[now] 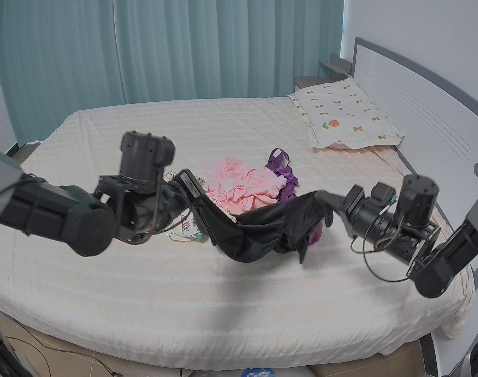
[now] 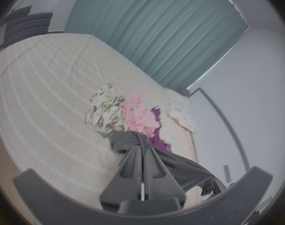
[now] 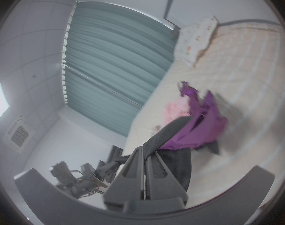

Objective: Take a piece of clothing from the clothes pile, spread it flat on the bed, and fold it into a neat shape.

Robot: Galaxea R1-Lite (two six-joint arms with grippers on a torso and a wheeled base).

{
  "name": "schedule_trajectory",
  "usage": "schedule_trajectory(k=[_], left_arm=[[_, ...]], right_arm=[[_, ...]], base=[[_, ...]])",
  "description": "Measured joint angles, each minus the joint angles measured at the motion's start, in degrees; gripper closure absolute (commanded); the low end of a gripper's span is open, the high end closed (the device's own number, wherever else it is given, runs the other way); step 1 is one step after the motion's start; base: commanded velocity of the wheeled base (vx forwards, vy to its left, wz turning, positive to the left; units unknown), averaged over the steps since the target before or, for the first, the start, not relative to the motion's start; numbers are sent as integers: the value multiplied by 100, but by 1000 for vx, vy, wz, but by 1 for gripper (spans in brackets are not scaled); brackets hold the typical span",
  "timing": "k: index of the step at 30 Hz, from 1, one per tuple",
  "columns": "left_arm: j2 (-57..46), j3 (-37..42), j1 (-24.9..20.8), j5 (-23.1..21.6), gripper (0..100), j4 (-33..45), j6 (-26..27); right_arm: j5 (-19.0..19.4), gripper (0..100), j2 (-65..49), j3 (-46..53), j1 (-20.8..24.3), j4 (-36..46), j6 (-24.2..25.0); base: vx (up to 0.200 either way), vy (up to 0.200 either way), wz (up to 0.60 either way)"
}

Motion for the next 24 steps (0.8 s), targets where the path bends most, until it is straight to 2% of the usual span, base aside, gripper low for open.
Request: schedule_trajectory(k=[4,9,12,16,19,22,24], left_arm=[[-568,176,89,-57,100,-2,-13],[-818,416,199,-140,100,-63,-40],[-805,592,277,-238,100,-229,-140],[-706,942,389,-539,100,-541,-438],[-628,1275,467,-934,100,-791,-673],[-557,1497,522,-1081,100,-934,-936],[-521,1579,539,-1114,100,-945,-1086]], right_arm=[[167,100,-505,-139,-63,48,-26],[257,100,-511,-155,-101,22,-37],[282,100,-172,-91,-101,-240,-34],[295,100,374,57,-101,-979,-34],[299,100,700,230,-101,-1289,-34],[293,100,914,366,-107,-1339,-28],[288,100,995,440,-116,-1354,-26]], base=[[0,0,0],[0,0,0],[0,0,0],[0,0,0],[-200,0,0],[-200,0,0],[0,0,0]])
